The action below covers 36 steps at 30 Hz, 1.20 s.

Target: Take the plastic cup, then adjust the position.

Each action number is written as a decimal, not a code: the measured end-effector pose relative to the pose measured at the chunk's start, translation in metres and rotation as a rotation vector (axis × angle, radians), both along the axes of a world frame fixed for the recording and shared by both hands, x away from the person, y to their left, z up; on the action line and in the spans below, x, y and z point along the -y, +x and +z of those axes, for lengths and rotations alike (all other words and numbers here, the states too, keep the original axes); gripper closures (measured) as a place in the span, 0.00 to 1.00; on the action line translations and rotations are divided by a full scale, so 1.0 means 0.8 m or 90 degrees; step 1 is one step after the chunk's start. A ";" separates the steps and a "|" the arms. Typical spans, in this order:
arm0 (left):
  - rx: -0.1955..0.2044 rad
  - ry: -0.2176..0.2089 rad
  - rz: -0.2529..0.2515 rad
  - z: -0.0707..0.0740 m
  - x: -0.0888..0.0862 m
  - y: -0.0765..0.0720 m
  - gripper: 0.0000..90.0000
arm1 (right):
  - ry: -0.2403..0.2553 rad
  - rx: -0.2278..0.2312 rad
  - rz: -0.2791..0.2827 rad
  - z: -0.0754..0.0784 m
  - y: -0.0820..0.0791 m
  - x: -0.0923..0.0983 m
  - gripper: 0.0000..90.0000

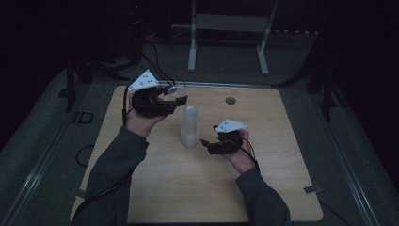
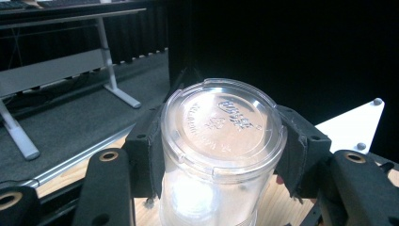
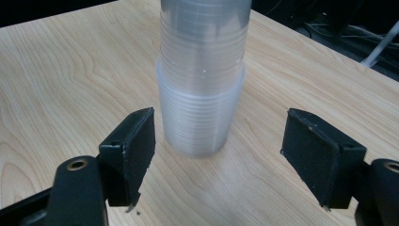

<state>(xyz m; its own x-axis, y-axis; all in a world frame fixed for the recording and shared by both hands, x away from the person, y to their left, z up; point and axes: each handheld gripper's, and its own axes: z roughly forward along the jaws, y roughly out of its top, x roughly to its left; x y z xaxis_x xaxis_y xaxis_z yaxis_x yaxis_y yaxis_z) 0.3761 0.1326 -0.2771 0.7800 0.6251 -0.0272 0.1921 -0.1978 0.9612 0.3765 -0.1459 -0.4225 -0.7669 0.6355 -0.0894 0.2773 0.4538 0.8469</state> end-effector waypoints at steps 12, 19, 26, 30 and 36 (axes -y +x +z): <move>0.001 -0.036 -0.025 0.002 -0.026 -0.020 0.46 | -0.008 0.006 -0.002 0.001 -0.008 0.010 0.29; -0.003 -0.034 -0.036 -0.004 -0.031 -0.025 0.46 | -0.006 0.006 -0.005 0.001 -0.013 0.015 0.29; -0.010 -0.045 -0.053 -0.013 -0.041 -0.030 0.46 | -0.009 0.012 0.003 0.002 -0.019 0.017 0.28; -0.016 -0.046 -0.054 -0.018 -0.048 -0.031 0.46 | -0.015 0.006 0.006 -0.002 -0.020 0.017 0.28; -0.024 -0.048 -0.056 -0.027 -0.055 -0.033 0.46 | -0.017 0.004 0.012 -0.005 -0.024 0.015 0.28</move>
<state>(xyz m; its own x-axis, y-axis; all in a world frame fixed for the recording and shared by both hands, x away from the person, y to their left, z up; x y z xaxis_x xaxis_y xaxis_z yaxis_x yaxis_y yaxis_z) 0.3498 0.1769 -0.2986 0.8293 0.5493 -0.1022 0.2140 -0.1432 0.9663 0.3574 -0.1581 -0.4263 -0.7783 0.6181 -0.1107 0.2636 0.4816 0.8358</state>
